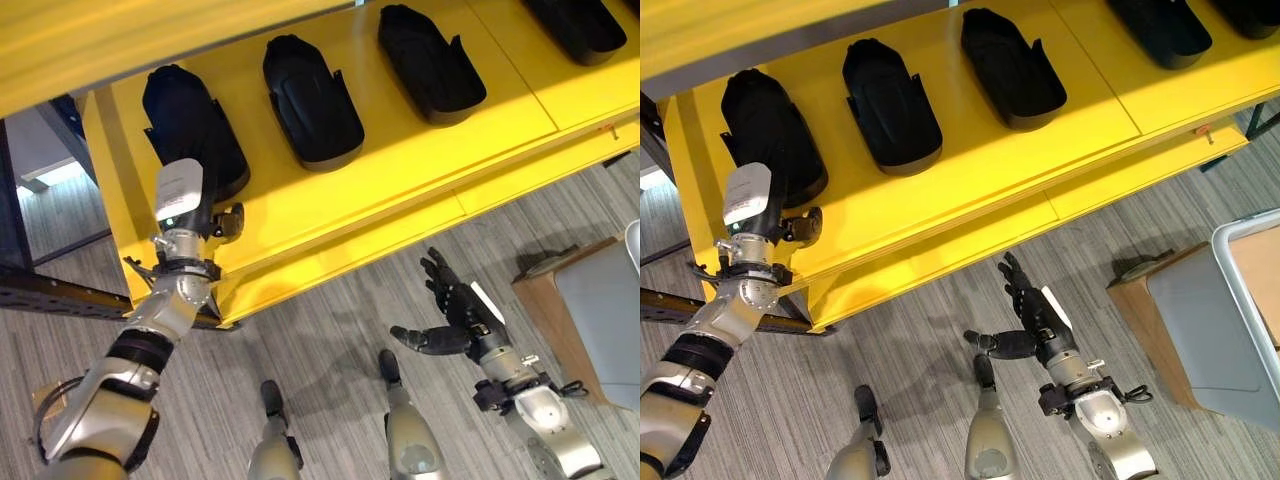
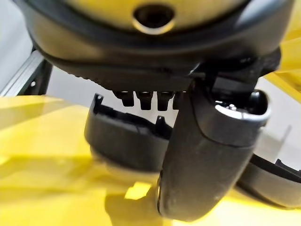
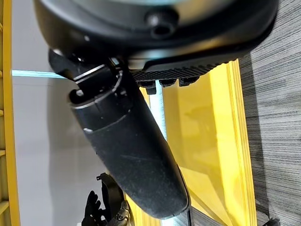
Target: Move parts from the plastic box to the shelf.
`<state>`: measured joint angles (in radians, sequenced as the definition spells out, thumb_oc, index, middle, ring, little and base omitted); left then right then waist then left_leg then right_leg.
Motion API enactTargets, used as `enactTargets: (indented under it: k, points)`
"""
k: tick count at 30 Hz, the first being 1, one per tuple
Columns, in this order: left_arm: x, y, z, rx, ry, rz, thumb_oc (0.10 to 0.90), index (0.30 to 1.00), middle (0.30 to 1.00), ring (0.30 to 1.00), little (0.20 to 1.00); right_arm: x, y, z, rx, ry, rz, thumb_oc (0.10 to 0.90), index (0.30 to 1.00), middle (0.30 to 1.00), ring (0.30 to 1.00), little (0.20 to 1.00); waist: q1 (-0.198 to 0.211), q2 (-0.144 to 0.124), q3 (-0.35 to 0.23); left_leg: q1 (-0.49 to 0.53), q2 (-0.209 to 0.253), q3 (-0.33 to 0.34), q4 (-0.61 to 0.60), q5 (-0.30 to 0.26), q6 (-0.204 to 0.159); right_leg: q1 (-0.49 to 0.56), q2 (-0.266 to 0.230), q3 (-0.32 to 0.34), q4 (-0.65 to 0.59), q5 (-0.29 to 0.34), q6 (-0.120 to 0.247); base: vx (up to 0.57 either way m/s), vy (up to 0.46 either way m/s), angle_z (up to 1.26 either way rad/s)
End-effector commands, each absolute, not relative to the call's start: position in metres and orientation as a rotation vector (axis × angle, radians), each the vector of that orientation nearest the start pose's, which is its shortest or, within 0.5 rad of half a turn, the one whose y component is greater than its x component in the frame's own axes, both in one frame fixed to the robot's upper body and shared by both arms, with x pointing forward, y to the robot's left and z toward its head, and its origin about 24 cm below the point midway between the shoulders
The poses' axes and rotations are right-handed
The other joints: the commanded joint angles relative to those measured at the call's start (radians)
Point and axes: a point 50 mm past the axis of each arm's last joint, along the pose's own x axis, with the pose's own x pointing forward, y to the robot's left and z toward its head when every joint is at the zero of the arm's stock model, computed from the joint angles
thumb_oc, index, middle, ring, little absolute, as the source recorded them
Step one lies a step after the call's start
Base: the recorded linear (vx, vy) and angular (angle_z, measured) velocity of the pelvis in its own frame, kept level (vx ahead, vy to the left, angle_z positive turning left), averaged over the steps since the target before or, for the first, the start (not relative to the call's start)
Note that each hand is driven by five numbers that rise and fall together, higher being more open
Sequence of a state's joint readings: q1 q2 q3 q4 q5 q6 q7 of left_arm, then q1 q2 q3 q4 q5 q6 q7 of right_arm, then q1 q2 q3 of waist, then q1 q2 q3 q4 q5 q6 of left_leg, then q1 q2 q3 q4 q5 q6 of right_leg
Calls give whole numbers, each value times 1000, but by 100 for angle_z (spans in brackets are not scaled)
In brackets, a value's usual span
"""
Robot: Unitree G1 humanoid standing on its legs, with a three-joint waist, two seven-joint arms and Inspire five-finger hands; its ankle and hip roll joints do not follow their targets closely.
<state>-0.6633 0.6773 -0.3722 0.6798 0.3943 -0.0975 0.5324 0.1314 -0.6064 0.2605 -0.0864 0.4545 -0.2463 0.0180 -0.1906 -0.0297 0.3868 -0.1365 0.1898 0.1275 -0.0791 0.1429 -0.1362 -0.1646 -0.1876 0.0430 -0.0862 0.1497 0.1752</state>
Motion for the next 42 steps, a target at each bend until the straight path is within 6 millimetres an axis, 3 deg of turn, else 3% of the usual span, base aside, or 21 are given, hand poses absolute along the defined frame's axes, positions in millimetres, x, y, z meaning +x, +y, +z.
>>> enactTargets:
  k: [1,20,33,42]
  points:
    - [367,274,167,1122,-309,486,900,1000,1000,1000,1000,215,-194,97,-77,-275,324,900,1000,1000,1000,1000,-14,-37,-73,-47,27,-25,127,-60,11,-57,1,0,110,-53,-25,0,0,0]
    - [358,288,138,1248,-196,425,900,1000,1000,1000,1000,216,-193,98,-77,-282,331,900,1000,1000,1000,1000,-3,-37,-63,-63,27,-35,143,-62,11,-67,2,-3,129,-56,-26,0,0,0]
    - [338,312,143,1444,-216,408,900,1000,1000,1000,1000,217,-197,99,-94,-283,326,900,1000,1000,1000,1000,15,-29,-62,-67,25,-45,151,-65,13,-58,-2,-11,127,-59,-26,0,0,0]
    - [333,316,149,1496,-242,402,900,1000,1000,1000,1000,217,-199,99,-99,-284,322,900,1000,1000,1000,1000,19,-26,-64,-66,24,-47,152,-67,13,-52,-4,-11,126,-59,-26,-2,3,2]
